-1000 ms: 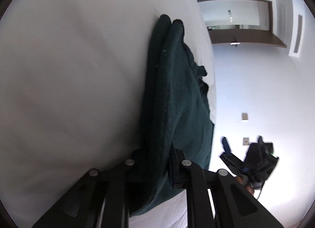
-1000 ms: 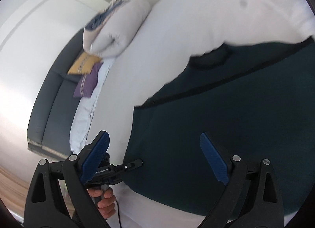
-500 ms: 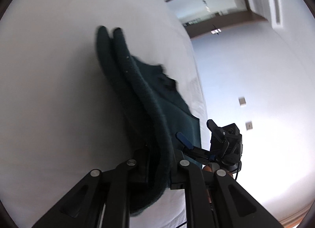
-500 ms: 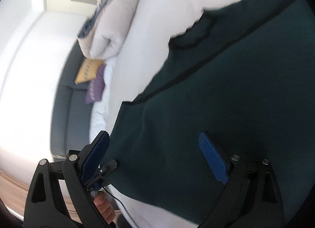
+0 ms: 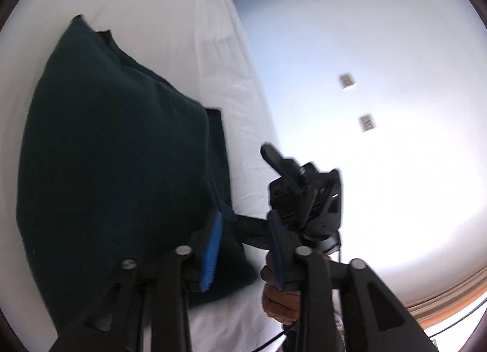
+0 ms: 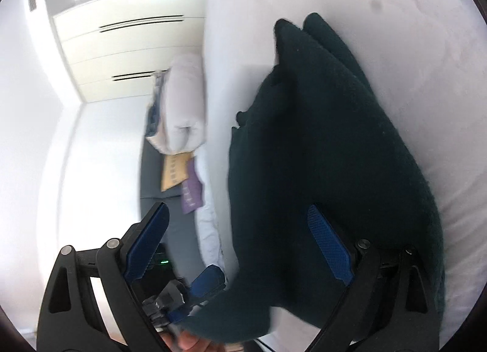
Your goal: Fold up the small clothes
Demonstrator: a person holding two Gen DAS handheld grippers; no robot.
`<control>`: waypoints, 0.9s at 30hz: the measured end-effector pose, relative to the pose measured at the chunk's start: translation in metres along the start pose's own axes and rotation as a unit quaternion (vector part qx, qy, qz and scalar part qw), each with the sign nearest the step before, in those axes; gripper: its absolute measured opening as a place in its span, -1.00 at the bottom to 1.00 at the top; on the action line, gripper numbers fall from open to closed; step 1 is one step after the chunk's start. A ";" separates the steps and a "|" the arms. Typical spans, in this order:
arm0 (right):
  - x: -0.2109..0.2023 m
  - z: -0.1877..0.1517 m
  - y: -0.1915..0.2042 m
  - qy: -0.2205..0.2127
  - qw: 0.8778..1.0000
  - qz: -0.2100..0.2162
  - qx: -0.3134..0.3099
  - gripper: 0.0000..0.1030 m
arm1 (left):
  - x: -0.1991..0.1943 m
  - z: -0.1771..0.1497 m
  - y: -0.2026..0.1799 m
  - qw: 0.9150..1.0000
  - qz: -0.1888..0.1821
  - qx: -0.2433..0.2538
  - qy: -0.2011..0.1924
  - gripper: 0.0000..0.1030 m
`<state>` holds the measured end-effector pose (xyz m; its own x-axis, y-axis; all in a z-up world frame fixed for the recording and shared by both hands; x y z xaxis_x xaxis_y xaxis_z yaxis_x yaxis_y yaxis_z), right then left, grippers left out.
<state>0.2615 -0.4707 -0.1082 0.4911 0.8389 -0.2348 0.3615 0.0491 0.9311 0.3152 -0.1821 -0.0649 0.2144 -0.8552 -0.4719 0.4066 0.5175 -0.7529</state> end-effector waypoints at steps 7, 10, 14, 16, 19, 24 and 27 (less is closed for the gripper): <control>0.022 -0.006 0.019 0.003 0.995 -0.086 -0.053 0.79 | -0.068 -0.014 0.037 0.997 0.062 0.012 -0.037 0.08; 0.031 -0.011 0.031 -0.015 0.983 -0.158 -0.094 0.22 | -0.079 -0.033 0.056 0.997 0.070 -0.001 -0.033 0.08; 0.048 -0.024 0.036 -0.020 0.951 -0.273 -0.145 -0.58 | -0.069 -0.041 0.068 0.997 0.066 -0.012 -0.027 0.12; 0.048 -0.027 0.041 -0.030 0.935 -0.308 -0.174 -0.69 | -0.066 -0.040 0.064 0.997 0.066 -0.005 -0.024 0.17; 0.047 -0.031 0.060 -0.045 0.921 -0.323 -0.214 -0.73 | -0.060 -0.041 0.058 0.998 0.066 0.015 -0.016 0.17; -0.001 -0.015 0.067 -0.069 0.921 -0.320 -0.209 -0.74 | -0.048 -0.034 0.040 0.996 0.081 0.048 -0.009 0.32; -0.025 -0.005 0.055 -0.081 0.925 -0.319 -0.192 -0.74 | -0.057 -0.030 0.032 0.995 0.084 0.059 -0.011 0.34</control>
Point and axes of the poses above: each gripper's, at about its wrist camera, not at the fingertips, and x roughly the way its jaws point, y to its left, z to its top, the point moved 3 cm from there along x, roughly the way its jaws point, and after that the axes turned 13 degrees about x, right-handed, at the moved point
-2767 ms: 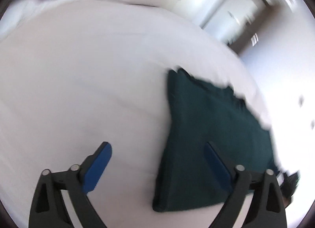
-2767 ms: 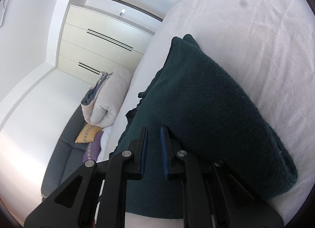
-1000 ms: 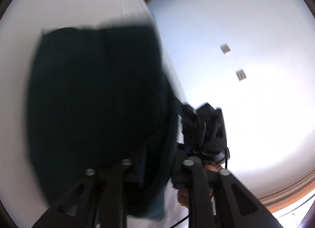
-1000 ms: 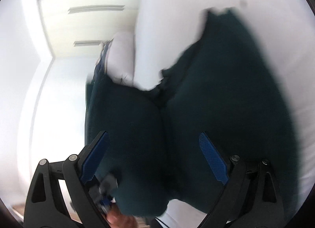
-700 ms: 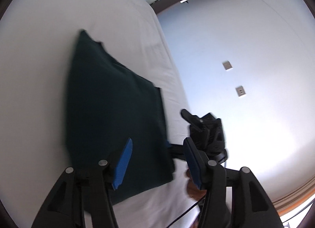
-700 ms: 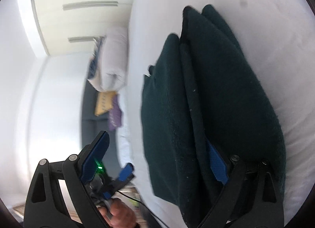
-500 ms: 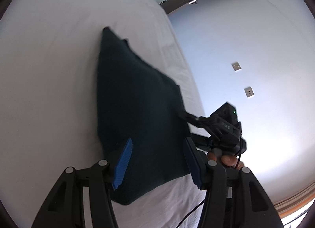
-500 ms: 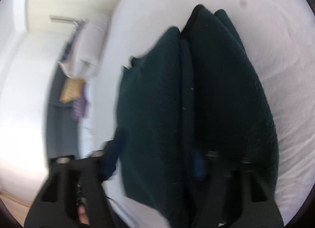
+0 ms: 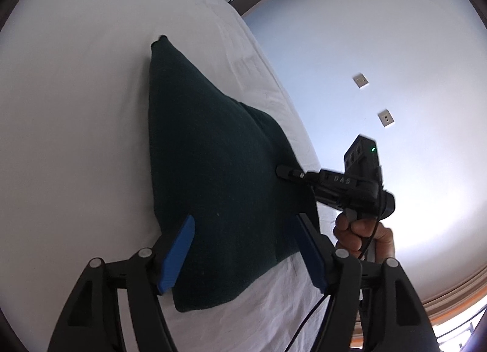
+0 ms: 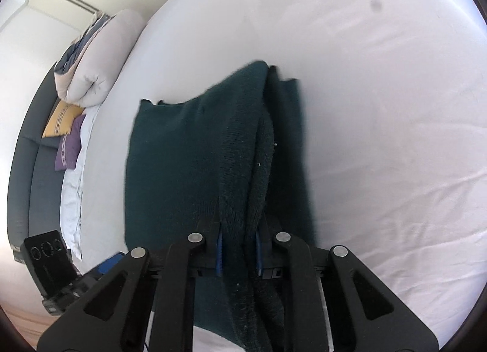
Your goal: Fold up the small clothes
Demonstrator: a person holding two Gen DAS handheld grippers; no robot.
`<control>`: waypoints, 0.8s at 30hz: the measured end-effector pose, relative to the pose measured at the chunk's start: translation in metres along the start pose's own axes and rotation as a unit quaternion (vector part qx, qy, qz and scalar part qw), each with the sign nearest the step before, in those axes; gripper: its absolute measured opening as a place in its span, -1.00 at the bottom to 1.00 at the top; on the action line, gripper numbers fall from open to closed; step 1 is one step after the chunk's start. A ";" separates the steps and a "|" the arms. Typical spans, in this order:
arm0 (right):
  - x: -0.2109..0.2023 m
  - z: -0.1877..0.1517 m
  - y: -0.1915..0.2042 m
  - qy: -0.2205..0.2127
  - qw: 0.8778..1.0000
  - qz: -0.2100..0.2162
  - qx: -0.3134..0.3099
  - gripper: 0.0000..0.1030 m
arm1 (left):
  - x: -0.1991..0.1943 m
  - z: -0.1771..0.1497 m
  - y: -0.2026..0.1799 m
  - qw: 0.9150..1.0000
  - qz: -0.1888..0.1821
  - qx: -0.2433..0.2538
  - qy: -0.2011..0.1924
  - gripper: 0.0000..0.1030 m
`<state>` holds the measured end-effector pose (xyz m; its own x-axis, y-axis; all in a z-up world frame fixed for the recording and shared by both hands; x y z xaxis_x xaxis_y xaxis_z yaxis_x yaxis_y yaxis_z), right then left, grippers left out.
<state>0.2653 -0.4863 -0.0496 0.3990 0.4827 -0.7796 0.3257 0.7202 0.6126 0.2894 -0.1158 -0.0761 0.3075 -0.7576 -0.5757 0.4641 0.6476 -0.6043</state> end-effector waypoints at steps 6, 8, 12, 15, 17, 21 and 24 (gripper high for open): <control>0.021 0.016 -0.039 -0.002 1.000 0.024 0.019 -0.74 | 0.006 0.016 -0.011 1.000 0.012 0.019 0.008 0.34; 0.030 0.020 -0.049 -0.001 0.999 0.031 0.022 -0.74 | 0.006 0.017 -0.011 0.999 0.022 0.033 0.009 0.34; 0.027 0.019 -0.072 0.003 0.998 0.057 0.036 -0.66 | 0.010 0.018 -0.012 0.998 0.044 0.050 0.008 0.34; 0.000 0.013 -0.069 -0.036 0.999 -0.005 0.026 -0.50 | 0.005 0.024 -0.015 0.995 0.061 0.075 -0.006 0.32; -0.025 0.000 -0.052 -0.093 0.994 -0.051 0.003 -0.50 | 0.007 0.035 -0.015 0.994 0.072 0.083 -0.010 0.24; -0.041 -0.014 -0.014 -0.129 0.989 -0.038 -0.068 -0.50 | 0.022 0.058 -0.015 0.991 0.088 0.102 -0.011 -0.17; -0.020 -0.021 0.002 -0.108 0.986 -0.045 -0.118 -0.50 | 0.051 0.069 -0.011 0.987 0.117 0.112 0.013 -0.38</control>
Point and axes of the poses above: each gripper's, at about its wrist camera, not at the fingertips, and x roughly the way its jaws point, y to its left, z to its top, the point moved 3 cm from there along x, roughly the way its jaws point, and after that the axes turned 13 degrees about x, right-handed, at the moved point
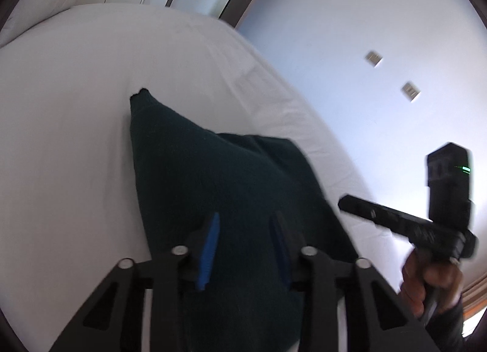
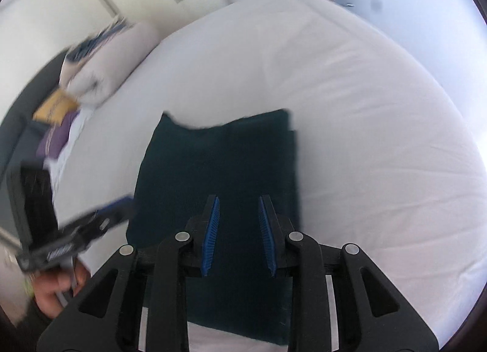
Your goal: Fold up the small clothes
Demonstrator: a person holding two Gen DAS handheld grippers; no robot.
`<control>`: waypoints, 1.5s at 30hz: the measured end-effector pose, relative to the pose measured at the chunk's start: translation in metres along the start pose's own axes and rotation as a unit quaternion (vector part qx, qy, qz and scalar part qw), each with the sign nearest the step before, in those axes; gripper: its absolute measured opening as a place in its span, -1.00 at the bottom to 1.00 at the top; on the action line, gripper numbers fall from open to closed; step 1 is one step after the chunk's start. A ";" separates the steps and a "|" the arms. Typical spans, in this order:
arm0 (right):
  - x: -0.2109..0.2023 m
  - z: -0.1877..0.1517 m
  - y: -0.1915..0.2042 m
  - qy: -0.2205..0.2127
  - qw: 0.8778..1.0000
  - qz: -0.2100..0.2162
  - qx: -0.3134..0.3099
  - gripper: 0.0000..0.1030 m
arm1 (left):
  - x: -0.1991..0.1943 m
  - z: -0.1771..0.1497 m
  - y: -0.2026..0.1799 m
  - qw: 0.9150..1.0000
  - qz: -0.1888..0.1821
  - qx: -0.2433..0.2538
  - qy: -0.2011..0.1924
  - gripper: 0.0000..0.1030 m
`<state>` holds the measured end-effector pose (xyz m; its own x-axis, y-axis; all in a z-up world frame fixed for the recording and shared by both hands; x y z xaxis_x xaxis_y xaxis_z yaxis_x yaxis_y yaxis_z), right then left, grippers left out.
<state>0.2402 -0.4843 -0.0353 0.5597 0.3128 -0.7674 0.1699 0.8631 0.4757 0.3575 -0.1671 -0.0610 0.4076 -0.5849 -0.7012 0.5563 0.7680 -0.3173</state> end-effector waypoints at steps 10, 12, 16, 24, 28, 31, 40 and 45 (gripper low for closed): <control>0.025 -0.018 -0.044 0.002 1.000 -0.007 0.000 -0.55 | 0.024 0.001 -0.008 0.999 0.021 0.019 0.021 -0.43; 0.005 -0.012 -0.041 -0.012 1.000 0.002 0.013 -0.45 | -0.004 0.000 0.002 1.000 0.014 -0.003 -0.018 -0.11; -0.031 -0.002 -0.051 -0.042 0.998 0.022 0.044 0.71 | -0.034 -0.017 0.043 0.993 0.026 -0.089 -0.073 0.72; 0.033 -0.005 -0.072 0.087 0.988 0.058 0.114 0.25 | 0.019 -0.042 0.045 0.991 -0.039 -0.127 0.033 0.60; 0.060 0.001 -0.063 0.126 0.985 0.057 0.103 0.25 | 0.034 -0.032 0.039 0.991 -0.030 -0.112 0.061 0.64; 0.085 0.011 -0.059 0.157 0.979 0.063 0.115 0.06 | 0.038 -0.029 0.041 0.990 -0.031 -0.114 0.071 0.53; 0.090 0.006 -0.016 0.116 0.991 -0.069 -0.008 -0.57 | 0.026 -0.022 0.025 0.994 0.010 -0.074 0.079 -0.11; 0.054 -0.019 0.041 0.053 0.988 -0.124 -0.080 -0.61 | -0.026 -0.026 0.004 0.997 0.047 -0.027 0.059 -0.17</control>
Point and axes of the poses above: each gripper's, at about its wrist camera, not at the fingertips, and x roughly the way its jaws point, y to its left, z to its top, the point moved 3 cm from there along x, roughly the way its jaws point, and after that the axes turned 13 degrees about x, right-handed, at the moved point
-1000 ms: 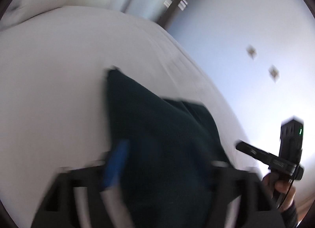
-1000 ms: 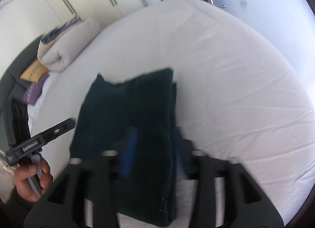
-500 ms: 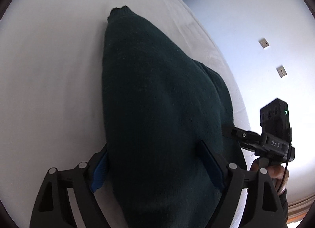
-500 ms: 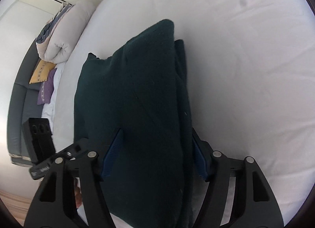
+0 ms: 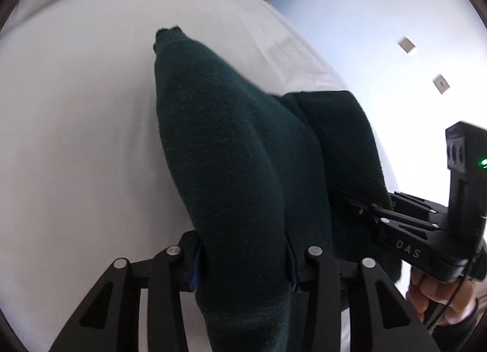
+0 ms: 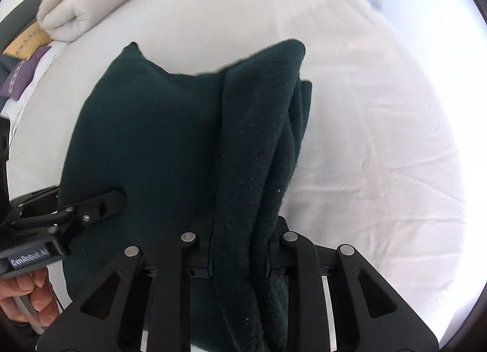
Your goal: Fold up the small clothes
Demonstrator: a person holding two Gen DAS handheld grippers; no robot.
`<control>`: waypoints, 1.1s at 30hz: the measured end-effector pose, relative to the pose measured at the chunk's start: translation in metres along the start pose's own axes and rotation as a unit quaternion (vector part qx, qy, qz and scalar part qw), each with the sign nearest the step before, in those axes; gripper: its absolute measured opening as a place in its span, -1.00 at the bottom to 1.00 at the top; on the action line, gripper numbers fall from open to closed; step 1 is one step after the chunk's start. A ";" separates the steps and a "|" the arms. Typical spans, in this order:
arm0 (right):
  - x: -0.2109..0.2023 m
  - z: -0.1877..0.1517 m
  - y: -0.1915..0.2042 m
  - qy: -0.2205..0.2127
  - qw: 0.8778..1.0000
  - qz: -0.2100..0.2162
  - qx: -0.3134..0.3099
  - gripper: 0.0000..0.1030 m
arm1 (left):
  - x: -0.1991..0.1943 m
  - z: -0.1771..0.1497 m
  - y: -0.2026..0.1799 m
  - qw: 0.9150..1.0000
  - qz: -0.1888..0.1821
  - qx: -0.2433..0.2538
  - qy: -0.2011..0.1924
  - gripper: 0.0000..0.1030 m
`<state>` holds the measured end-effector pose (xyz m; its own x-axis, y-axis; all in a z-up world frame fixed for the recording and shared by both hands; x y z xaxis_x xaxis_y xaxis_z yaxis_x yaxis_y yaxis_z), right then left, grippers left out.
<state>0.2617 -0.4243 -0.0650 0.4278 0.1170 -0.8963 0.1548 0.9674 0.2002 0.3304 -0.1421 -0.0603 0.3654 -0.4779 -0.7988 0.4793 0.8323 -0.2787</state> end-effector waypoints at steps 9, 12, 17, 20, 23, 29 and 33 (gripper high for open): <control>-0.095 -0.107 0.103 -0.069 0.994 0.024 -0.079 -0.61 | -0.143 -0.096 0.000 0.997 0.041 0.046 -0.037 -0.16; -0.108 -0.150 0.134 -0.062 0.992 0.057 -0.092 -0.61 | -0.178 -0.135 0.015 0.997 0.054 0.039 -0.036 -0.16; -0.093 -0.206 0.171 -0.031 0.990 0.111 -0.085 -0.61 | -0.188 -0.202 0.048 0.997 0.068 0.014 -0.018 -0.14; -0.053 -0.224 0.172 0.001 0.991 0.119 -0.064 -0.61 | -0.157 -0.228 0.071 0.998 0.062 -0.008 0.001 -0.11; 0.011 -0.238 0.155 0.036 0.994 0.104 -0.023 -0.50 | -0.125 -0.246 0.095 0.998 0.046 -0.036 -0.006 0.23; 0.017 -0.240 0.116 0.042 0.979 0.186 0.076 -0.13 | -0.135 -0.247 0.098 0.997 0.035 -0.057 -0.024 0.32; -0.040 -0.233 0.097 -0.026 0.986 0.139 0.087 -0.10 | -0.168 -0.242 0.075 0.993 0.091 -0.044 -0.064 0.28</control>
<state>0.0522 -0.2828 -0.1021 0.5197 0.3556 -0.7768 0.1733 0.8465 0.5034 0.1122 0.0689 -0.0758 0.5407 -0.3448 -0.7673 0.3262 0.9267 -0.1866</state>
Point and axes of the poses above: each gripper's, at about its wrist camera, not at the fingertips, and x roughly the way its jaws point, y to its left, z to its top, the point moved 3 cm from there along x, roughly the way its jaws point, and after that the axes turned 13 degrees about x, right-handed, at the moved point
